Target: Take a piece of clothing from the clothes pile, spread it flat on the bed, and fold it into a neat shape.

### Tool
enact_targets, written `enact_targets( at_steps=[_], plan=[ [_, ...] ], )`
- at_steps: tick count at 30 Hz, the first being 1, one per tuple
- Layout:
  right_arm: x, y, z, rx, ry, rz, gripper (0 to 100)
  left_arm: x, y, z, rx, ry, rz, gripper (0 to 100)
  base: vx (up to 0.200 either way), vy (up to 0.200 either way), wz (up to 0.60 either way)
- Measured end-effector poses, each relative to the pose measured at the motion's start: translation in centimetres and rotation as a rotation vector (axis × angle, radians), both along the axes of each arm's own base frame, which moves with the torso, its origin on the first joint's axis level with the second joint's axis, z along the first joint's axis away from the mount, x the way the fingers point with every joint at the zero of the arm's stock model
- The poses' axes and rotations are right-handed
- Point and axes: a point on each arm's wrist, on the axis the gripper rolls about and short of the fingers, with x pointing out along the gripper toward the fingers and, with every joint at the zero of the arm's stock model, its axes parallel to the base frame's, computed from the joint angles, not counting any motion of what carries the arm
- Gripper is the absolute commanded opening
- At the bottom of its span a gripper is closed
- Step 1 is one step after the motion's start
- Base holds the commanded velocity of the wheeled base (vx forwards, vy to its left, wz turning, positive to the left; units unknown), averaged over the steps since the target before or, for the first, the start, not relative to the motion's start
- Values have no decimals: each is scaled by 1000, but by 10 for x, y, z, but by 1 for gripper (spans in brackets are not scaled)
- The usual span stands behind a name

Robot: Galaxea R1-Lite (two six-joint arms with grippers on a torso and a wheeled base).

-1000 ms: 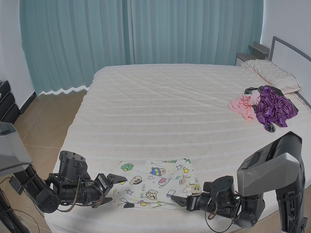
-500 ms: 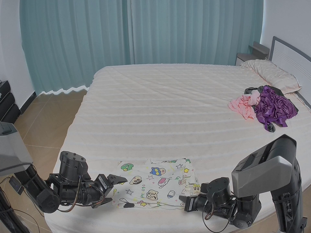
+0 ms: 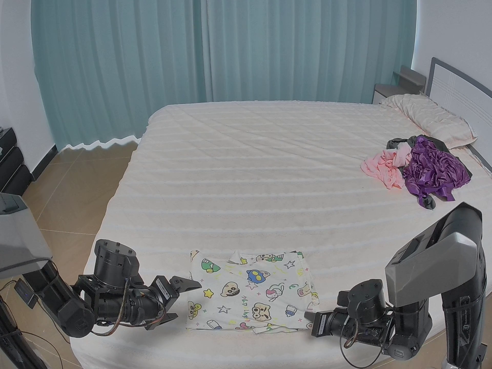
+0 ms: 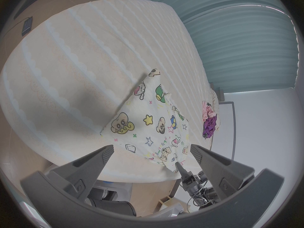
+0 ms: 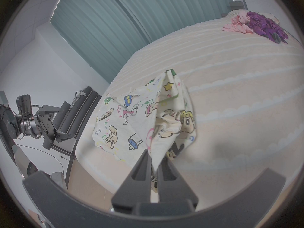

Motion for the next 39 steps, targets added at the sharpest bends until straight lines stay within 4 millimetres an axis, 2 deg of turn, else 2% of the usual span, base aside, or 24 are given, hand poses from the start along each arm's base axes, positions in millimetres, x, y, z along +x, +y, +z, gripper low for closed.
enact_targets(
  at_steps=[5,6,15,20,27,35,39],
  plan=[
    [-3,-3,2,-3,8,2,0,0,0,0,1,0,0,100,0,0,0],
    [-3,-3,1,-3,9,2,100,0,0,0,1,1,-1,100,0,0,0],
    [1,-2,1,1,-1,-8,100,0,0,-1,4,4,0,100,0,0,0],
    [12,-10,10,22,-42,-51,100,0,0,-1,5,4,0,100,0,0,0],
    [51,-7,22,49,-108,-104,100,0,0,-2,5,4,0,100,0,0,0],
    [106,19,32,76,-148,-118,100,1,-1,-2,5,4,0,100,0,0,0],
    [121,30,24,67,-133,-111,100,1,-1,-2,6,5,-1,100,0,0,0]
  ],
)
